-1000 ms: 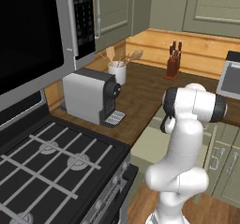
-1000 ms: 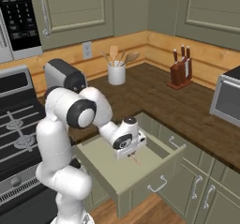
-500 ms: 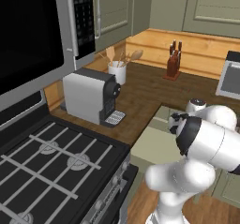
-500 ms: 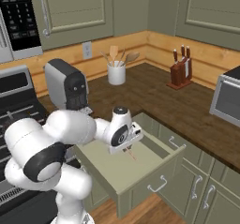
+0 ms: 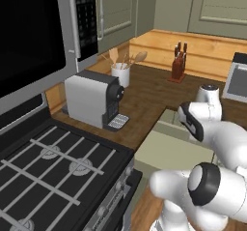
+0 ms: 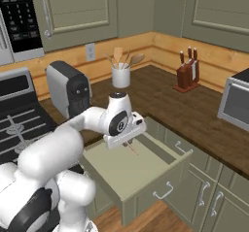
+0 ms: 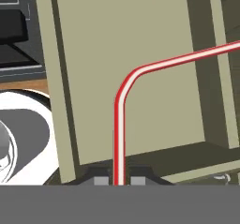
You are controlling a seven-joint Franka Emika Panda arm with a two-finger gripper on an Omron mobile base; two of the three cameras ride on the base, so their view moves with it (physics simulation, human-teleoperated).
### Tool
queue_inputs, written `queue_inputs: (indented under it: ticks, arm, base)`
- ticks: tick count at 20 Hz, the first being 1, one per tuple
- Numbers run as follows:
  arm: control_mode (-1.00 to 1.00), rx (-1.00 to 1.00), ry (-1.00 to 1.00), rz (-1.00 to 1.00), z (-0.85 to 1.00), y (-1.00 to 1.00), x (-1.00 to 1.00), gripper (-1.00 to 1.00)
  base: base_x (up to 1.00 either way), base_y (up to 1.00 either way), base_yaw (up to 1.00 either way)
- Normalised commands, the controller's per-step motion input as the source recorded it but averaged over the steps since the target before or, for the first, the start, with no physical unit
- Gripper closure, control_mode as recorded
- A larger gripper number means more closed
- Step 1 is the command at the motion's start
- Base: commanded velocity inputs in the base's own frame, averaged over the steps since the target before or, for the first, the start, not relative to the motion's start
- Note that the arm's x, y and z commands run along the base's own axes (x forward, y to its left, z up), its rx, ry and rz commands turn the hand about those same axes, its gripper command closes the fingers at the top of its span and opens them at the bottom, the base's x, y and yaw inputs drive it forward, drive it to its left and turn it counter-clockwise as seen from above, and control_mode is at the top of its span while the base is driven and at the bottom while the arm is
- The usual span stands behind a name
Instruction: Take a straw from the drawer in front and place it inside the glass cup on the dining counter.
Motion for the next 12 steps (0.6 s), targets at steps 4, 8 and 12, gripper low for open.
queue_inputs:
  ticks: [4, 8, 12]
  arm:
    - [-1.00, 0.00, 0.00, 0.00, 1.00, 0.19, -0.38, 1.00]
    - [-1.00, -0.03, -0.03, 0.00, 1.00, 0.23, -0.55, 1.00]
    - [-1.00, -0.05, -0.04, 0.00, 0.97, 0.29, -0.59, 1.00]
  base:
    - [0.00, 0.00, 0.00]
    - [0.00, 0.00, 0.00]
    - [0.00, 0.00, 0.00]
